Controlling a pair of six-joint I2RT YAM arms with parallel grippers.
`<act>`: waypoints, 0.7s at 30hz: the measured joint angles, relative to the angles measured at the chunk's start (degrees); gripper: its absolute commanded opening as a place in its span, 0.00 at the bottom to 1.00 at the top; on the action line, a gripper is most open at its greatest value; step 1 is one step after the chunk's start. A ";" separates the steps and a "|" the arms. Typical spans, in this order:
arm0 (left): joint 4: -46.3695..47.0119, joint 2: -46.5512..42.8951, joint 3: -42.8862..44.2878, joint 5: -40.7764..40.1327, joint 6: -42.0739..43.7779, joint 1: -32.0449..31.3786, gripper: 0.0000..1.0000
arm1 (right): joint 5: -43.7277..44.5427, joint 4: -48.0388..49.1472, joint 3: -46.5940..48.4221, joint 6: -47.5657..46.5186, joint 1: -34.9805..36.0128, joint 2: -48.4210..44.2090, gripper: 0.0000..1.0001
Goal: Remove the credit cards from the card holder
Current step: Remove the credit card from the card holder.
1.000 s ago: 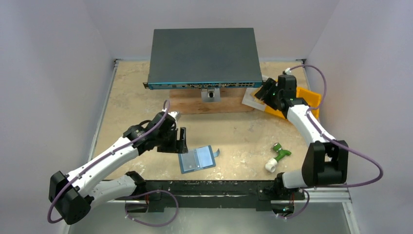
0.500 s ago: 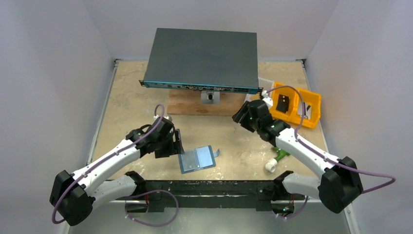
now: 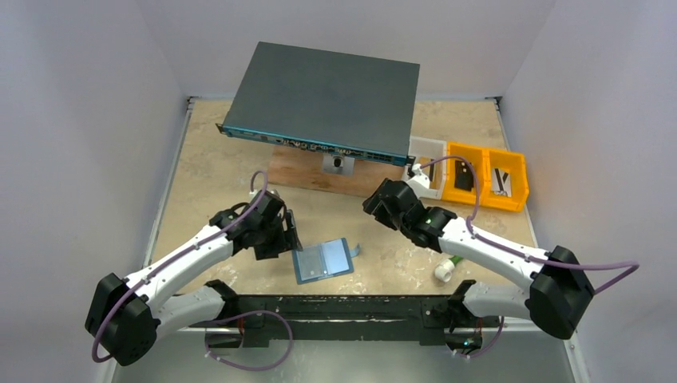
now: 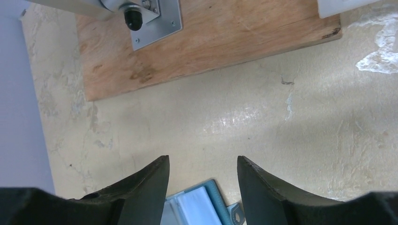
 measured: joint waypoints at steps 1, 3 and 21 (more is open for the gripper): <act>-0.02 0.09 0.22 0.07 0.20 0.00 0.71 | -0.17 0.52 -0.28 0.04 -0.11 -0.35 0.54; -0.04 0.11 0.63 0.20 0.50 0.00 0.71 | -3.76 3.10 -2.32 -1.46 -1.44 -1.53 0.54; -1.25 0.11 1.05 -0.57 1.18 0.04 0.71 | -14.43 4.70 -7.32 -10.19 11.52 0.52 0.54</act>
